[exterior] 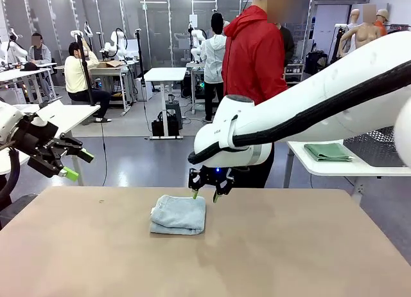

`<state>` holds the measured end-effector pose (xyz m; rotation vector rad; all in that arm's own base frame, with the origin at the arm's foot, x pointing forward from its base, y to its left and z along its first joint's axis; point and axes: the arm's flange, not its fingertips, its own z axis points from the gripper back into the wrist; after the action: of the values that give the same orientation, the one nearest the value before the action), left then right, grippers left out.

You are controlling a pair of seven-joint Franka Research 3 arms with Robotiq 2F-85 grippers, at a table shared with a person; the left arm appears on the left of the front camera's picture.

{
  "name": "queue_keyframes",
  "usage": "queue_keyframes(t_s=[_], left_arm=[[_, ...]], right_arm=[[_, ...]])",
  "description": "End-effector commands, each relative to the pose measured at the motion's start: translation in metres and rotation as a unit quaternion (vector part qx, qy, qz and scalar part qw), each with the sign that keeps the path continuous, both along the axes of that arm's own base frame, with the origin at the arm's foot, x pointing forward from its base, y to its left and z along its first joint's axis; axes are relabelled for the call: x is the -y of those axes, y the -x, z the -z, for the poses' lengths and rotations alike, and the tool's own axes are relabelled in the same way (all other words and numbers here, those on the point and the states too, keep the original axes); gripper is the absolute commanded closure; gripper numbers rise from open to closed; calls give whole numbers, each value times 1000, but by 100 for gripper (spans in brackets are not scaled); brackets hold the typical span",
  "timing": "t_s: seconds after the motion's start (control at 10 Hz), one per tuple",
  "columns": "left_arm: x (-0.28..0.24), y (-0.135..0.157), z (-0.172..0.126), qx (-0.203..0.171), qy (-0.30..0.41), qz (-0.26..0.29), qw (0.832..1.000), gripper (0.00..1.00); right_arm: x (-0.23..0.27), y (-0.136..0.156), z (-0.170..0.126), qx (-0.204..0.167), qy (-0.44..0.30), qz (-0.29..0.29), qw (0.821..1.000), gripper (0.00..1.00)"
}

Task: Fold the towels and place them in the basket.
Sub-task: Place the folded Towel with hook on the right side of the table.

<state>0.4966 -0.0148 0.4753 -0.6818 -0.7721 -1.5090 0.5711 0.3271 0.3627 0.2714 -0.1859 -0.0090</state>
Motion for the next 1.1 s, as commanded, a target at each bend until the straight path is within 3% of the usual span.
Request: queue_keyframes(t_s=[0.0, 0.5, 1.0], left_arm=[[1, 0, -2, 1, -1, -5, 1000, 0], [1, 0, -2, 1, -1, -5, 1000, 0], [1, 0, -2, 1, -1, -5, 1000, 0]], right_arm=[[3, -5, 28, 17, -18, 9, 1000, 33], [1, -10, 54, -9, -19, 39, 999, 33], [0, -15, 73, -5, -51, 26, 998, 33]])
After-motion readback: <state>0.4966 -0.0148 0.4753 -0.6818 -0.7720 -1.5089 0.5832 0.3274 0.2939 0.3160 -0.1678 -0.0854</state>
